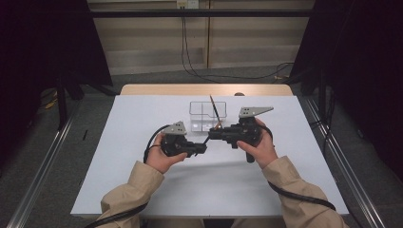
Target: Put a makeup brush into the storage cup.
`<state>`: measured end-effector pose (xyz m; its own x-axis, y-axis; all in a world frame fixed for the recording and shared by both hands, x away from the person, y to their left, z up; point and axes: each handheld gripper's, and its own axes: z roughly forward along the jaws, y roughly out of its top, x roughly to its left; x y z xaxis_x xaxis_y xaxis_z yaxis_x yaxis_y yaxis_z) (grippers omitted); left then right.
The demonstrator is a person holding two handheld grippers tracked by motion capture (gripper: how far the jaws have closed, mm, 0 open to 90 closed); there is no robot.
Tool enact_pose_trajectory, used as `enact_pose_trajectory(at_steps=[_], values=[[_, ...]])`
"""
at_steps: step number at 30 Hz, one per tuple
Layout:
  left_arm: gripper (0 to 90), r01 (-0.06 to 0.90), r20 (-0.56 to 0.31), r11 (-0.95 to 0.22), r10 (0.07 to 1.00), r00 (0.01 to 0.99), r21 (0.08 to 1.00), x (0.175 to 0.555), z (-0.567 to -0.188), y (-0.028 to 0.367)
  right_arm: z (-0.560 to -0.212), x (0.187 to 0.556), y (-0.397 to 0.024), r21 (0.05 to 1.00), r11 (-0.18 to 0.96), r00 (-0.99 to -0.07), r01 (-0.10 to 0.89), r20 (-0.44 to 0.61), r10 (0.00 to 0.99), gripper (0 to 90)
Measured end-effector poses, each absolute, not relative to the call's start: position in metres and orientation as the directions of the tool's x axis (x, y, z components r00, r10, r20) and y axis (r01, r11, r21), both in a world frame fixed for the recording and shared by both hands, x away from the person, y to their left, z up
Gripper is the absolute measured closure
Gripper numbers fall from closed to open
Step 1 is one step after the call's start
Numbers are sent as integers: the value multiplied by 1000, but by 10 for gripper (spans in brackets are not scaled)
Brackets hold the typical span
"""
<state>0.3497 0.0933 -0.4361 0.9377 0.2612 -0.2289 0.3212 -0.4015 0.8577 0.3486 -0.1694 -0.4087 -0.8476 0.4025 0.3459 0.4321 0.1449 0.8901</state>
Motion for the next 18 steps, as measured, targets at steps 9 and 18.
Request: enact_pose_trajectory(at_steps=[9,18], values=[[844,333,-252,-381,249,935,862,349,-441,85,-404,349,-164,887,132,-847,443,365,387,835],[788,336,-261,-372,237,936,866,348,-444,77,-406,351,-163,888,121,-843,445,369,391,839]])
